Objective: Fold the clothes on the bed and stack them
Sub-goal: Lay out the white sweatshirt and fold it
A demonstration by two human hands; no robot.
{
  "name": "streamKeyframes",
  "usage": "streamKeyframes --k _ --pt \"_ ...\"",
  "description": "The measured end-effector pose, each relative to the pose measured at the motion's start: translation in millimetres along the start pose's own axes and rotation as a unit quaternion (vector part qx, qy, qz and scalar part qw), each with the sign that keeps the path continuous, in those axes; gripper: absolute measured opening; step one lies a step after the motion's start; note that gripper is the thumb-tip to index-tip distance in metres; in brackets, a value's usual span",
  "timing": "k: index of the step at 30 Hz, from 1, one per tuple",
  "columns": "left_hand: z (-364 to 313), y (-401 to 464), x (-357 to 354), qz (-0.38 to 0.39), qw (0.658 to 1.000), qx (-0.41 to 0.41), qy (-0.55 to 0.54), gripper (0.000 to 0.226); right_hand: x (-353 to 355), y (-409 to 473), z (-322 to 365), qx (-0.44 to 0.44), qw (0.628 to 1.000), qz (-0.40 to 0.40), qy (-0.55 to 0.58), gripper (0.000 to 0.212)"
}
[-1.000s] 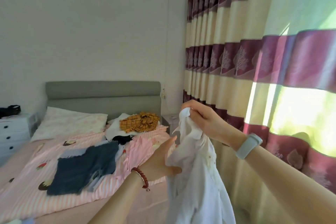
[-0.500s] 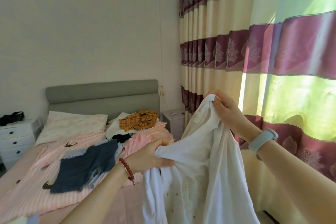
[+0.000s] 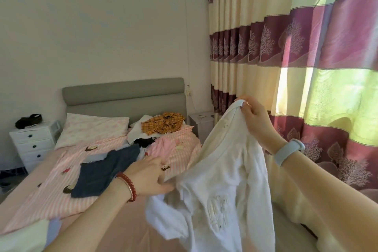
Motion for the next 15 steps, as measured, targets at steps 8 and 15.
streamKeyframes --k 8,15 --pt "0 6 -53 0.004 0.933 0.030 -0.360 0.066 -32 -1 29 0.065 0.997 0.042 0.003 0.025" --pt "-50 24 -79 0.011 0.910 -0.014 -0.414 0.093 -25 6 30 0.032 0.999 -0.011 0.040 0.026"
Point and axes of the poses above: each hand's wrist, its own y-axis towards the middle knuckle, its own x-axis out of the back of the hand, z = x × y, the point moved 7 cm from there along y, towards the middle knuckle, and after that the axes turned 13 degrees about -y, right-handed, at the moved point
